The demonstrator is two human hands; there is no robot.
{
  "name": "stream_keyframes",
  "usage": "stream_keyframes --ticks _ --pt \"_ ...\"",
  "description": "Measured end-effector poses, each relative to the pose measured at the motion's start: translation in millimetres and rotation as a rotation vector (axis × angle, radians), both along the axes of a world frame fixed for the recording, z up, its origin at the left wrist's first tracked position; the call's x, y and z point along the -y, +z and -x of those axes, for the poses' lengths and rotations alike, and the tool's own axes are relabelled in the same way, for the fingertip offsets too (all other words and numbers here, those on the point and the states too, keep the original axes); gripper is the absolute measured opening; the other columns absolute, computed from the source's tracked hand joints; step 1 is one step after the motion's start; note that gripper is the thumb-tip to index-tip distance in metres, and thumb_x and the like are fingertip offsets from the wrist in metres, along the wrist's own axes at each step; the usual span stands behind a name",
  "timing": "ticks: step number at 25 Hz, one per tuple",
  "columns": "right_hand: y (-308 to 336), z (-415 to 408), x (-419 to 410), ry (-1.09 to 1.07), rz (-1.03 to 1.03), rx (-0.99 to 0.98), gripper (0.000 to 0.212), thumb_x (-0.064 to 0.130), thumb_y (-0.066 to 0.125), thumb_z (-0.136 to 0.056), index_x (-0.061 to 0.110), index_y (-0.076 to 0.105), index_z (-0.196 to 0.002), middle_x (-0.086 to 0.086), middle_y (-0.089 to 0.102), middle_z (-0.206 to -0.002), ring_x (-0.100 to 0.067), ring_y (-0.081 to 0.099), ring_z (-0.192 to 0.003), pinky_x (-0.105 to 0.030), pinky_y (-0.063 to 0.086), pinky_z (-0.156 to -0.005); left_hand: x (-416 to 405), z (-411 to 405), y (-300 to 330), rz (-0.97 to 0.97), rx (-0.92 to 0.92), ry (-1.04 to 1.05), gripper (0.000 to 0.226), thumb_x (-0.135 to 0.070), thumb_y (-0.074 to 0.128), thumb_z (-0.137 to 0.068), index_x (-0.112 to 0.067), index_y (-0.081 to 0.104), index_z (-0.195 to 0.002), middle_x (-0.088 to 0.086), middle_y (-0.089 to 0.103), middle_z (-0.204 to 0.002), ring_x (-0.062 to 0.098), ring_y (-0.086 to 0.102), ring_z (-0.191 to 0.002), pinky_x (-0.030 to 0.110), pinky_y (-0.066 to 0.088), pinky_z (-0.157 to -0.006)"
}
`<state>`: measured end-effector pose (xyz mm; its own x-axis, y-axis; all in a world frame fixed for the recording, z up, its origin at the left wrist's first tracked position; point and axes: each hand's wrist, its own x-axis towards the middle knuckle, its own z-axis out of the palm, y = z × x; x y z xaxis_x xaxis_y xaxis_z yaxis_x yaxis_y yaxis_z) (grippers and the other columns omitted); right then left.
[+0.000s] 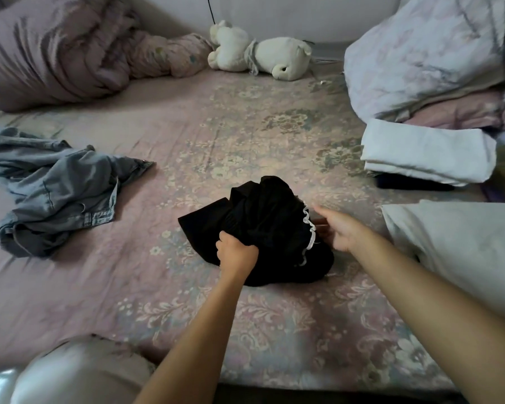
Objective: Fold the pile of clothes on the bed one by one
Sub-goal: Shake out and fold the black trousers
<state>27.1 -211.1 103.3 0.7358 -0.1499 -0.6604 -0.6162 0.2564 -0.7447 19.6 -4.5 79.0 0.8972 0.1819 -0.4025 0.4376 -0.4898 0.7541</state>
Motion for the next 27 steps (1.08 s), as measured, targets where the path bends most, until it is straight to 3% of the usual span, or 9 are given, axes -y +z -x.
stream_keyframes --ticks 2,4,6,8,9,13,18,23,27 --pt "11 -14 -3 0.064 -0.036 -0.055 0.038 0.043 0.051 -0.094 0.010 0.057 -0.075 -0.003 0.064 -0.049 -0.015 0.062 -0.046 -0.023 0.049 -0.048 -14 0 -1 0.136 0.030 0.020 0.057 -0.003 0.057 -0.084 -0.003 0.036 -0.136 0.012 0.052 -0.119 0.022 0.056 -0.099 0.029 0.052 -0.073" --pt "17 -27 -1 0.175 -0.023 -0.062 0.037 0.045 0.051 -0.092 0.012 0.061 -0.080 -0.003 0.071 -0.068 -0.017 0.066 -0.060 -0.029 0.051 -0.062 -31 -1 -1 0.210 0.058 0.026 0.037 0.002 0.054 -0.083 -0.005 0.055 -0.120 0.008 0.060 -0.098 0.016 0.058 -0.078 0.023 0.044 -0.060" --pt "21 -31 -2 0.289 0.101 -0.072 0.029 0.039 0.055 -0.091 0.010 0.062 -0.088 -0.004 0.069 -0.099 -0.017 0.064 -0.075 -0.028 0.050 -0.070 -47 -1 -1 0.160 0.101 0.015 0.012 0.003 0.054 -0.080 -0.006 0.061 -0.081 0.011 0.053 -0.068 0.022 0.050 -0.060 0.029 0.037 -0.056" --pt "24 -30 0 0.271 0.272 -0.041 0.026 0.027 0.069 -0.084 0.004 0.063 -0.096 -0.007 0.065 -0.108 -0.019 0.061 -0.087 -0.028 0.047 -0.079 -57 -2 -2 0.074 0.155 0.008 0.020 0.003 0.056 -0.078 -0.003 0.051 -0.059 0.015 0.046 -0.055 0.032 0.047 -0.050 0.038 0.038 -0.050" --pt "24 -30 4 0.207 0.349 0.005 0.028 0.021 0.076 -0.078 0.004 0.064 -0.097 -0.009 0.067 -0.105 -0.020 0.062 -0.087 -0.028 0.049 -0.078 -60 -2 0 0.032 0.181 0.013 0.021 0.003 0.056 -0.079 0.000 0.052 -0.058 0.017 0.048 -0.054 0.036 0.053 -0.050 0.040 0.043 -0.047" --pt "39 -21 21 0.131 0.688 0.192 0.024 0.009 0.078 -0.074 0.009 0.054 -0.078 -0.007 0.057 -0.073 -0.018 0.051 -0.061 -0.024 0.042 -0.052 -74 -9 29 0.042 0.308 0.130 0.017 0.002 0.056 -0.084 0.000 0.065 -0.070 0.012 0.059 -0.062 0.023 0.062 -0.056 0.018 0.048 -0.043" --pt "80 -24 39 0.202 0.987 0.367 0.022 0.013 0.076 -0.073 0.011 0.054 -0.071 -0.004 0.054 -0.066 -0.025 0.052 -0.065 -0.032 0.038 -0.062 -96 -41 80 0.137 0.446 0.209 0.017 0.003 0.058 -0.083 -0.007 0.073 -0.082 0.012 0.068 -0.071 0.018 0.066 -0.061 0.034 0.060 -0.066" --pt "137 -36 38 0.296 1.127 0.468 0.020 0.015 0.075 -0.074 0.012 0.055 -0.071 0.000 0.056 -0.065 -0.021 0.052 -0.063 -0.031 0.038 -0.061 -103 -64 131 0.139 0.567 0.156 0.018 0.005 0.058 -0.084 -0.004 0.071 -0.090 0.010 0.066 -0.074 0.013 0.062 -0.056 0.020 0.057 -0.054" --pt "199 -54 41 0.282 1.150 0.533 0.022 0.015 0.077 -0.071 0.014 0.055 -0.067 -0.005 0.060 -0.067 -0.018 0.051 -0.057 -0.029 0.043 -0.062 -114 -100 189 0.141 0.671 0.086 0.016 0.004 0.056 -0.085 -0.004 0.070 -0.089 0.002 0.064 -0.061 0.002 0.059 -0.045 0.017 0.053 -0.050"
